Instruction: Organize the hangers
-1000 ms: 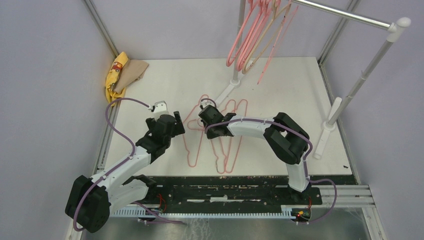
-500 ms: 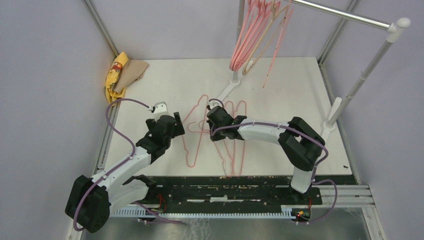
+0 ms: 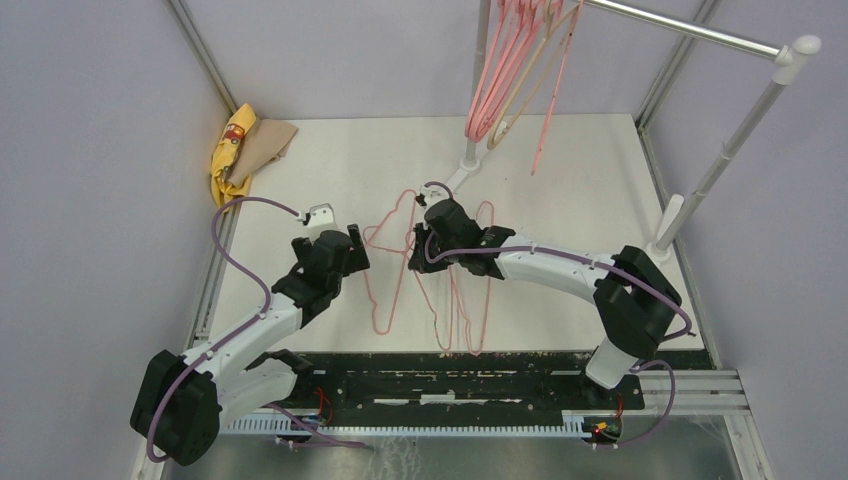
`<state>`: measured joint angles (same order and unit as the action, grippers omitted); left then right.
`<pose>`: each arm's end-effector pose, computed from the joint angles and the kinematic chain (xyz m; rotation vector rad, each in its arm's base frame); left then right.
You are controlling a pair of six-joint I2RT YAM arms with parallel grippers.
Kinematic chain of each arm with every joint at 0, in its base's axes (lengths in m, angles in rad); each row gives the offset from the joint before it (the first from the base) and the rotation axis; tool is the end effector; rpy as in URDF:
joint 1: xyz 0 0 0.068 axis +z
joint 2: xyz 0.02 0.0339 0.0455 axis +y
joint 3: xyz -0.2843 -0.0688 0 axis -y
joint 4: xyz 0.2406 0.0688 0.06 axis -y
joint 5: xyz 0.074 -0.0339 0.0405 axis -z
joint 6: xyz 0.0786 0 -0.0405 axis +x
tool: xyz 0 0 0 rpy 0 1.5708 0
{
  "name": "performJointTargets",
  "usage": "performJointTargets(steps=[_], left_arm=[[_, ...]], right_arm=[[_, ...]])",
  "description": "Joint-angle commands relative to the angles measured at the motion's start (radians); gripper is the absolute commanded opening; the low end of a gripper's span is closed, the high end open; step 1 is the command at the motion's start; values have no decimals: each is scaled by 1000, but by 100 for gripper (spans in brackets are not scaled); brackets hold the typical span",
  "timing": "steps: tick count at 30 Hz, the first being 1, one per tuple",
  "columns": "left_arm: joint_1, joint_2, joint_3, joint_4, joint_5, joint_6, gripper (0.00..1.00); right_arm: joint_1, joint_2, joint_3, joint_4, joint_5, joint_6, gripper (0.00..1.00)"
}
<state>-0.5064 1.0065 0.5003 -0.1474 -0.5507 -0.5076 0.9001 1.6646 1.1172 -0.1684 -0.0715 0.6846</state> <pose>0.2118 -0.0704 0.2038 -0.2935 2.0951 0.0152 0.2432 0.3155 0.2226 -0.3036 2.4351 0.8575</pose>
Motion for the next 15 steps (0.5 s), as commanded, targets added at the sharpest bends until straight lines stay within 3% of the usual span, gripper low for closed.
performJointTargets(steps=[1, 15], left_arm=[[-1, -47, -5, 11, -65, -75, 99], [-2, -126, 19, -73, -136, -131, 99]], right_arm=[[-6, -80, -12, 85, -27, 47, 1], [-40, -165, -44, 305, -182, 215, 1]])
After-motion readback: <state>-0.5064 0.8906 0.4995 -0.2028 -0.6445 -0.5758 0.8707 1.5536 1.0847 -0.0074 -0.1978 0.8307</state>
